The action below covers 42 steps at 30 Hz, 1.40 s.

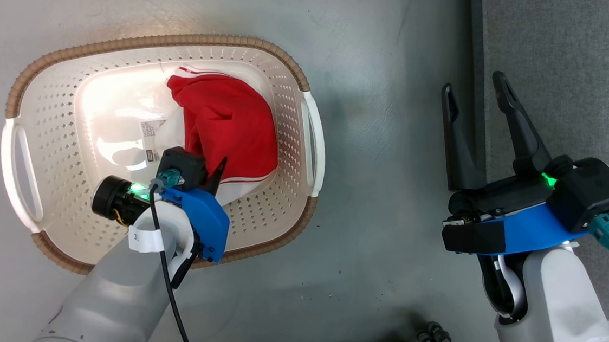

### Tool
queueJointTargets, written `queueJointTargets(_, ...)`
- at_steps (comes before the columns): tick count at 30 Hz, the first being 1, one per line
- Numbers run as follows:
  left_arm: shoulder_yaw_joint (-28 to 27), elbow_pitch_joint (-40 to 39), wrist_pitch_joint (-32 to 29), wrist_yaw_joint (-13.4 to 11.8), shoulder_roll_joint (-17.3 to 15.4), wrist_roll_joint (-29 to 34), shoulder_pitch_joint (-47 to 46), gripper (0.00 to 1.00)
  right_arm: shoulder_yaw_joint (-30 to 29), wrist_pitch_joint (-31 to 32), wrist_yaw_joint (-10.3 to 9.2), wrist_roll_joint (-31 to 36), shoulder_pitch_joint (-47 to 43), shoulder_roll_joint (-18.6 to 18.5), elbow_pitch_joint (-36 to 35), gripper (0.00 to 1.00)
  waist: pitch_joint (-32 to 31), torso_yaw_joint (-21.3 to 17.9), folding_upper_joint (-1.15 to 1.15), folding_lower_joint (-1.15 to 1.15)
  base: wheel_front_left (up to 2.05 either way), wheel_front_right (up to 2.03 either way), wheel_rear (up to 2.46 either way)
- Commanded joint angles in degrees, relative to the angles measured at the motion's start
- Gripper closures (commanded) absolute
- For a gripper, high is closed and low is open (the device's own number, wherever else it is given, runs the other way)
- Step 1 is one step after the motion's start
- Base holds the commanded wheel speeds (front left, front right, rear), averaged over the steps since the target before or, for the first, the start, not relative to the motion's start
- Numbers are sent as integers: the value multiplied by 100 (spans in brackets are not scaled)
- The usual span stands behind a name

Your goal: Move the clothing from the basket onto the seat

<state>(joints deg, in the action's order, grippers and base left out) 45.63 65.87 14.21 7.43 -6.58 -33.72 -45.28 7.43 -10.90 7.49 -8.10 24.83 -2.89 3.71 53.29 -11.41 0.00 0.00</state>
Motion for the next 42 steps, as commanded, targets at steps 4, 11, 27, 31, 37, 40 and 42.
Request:
queueJointTargets(4,127,26,16,7,20,-114,-120,100,4,-19,1,-14,82,0,6,0,-34,20,0,0,0,0,0)
queueJointTargets(11,271,87,44,7,110,-218,-145,100,-26,18,1,32,66,1,12,0,-114,70,0,0,0,0,0)
queueJointTargets(27,572,47,71,7,315,-470,179,100,-104,163,1,132,-190,0,319,0,-1055,293,0,0,0,0,0)
queueJointTargets(31,697,-53,84,7,339,-527,403,100,-87,187,1,105,-259,0,483,0,-1538,375,0,0,0,0,0)
queueJointTargets(37,950,-285,100,7,354,-731,709,100,20,204,2,29,-399,-1,750,0,-2321,493,0,0,0,0,0)
queueJointTargets(40,1085,-439,106,7,333,-833,789,100,55,246,1,9,-519,-1,860,0,-2697,549,0,0,0,0,0)
queueJointTargets(42,1150,-557,103,7,296,-893,869,100,79,283,1,-7,-629,-1,921,0,-2938,585,0,0,0,0,0)
